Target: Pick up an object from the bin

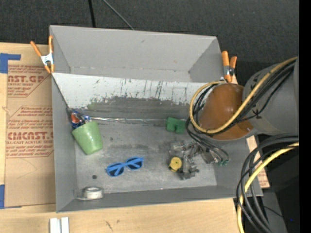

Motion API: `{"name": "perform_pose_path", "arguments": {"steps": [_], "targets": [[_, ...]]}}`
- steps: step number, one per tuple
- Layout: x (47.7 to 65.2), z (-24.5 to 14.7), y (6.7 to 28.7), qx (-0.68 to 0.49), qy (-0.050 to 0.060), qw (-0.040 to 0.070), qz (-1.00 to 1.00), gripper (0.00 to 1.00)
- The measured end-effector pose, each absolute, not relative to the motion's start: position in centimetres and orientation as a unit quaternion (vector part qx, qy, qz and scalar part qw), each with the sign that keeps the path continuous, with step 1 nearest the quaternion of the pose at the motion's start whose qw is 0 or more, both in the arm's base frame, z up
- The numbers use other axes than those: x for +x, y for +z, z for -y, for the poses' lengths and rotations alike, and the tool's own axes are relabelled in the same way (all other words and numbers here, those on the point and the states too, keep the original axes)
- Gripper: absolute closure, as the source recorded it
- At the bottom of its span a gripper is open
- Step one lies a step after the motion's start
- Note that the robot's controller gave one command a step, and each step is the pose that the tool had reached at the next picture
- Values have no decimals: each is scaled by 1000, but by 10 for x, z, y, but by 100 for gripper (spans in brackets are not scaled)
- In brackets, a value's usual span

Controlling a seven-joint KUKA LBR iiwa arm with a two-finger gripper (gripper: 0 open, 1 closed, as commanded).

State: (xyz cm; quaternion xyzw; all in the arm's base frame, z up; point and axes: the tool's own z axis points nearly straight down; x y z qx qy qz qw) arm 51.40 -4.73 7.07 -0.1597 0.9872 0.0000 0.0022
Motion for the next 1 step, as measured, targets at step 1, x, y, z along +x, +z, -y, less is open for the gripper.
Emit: {"name": "perform_pose_path", "arguments": {"steps": [1], "targets": [[534,42,204,-200,-1,4,-980,100]]}}
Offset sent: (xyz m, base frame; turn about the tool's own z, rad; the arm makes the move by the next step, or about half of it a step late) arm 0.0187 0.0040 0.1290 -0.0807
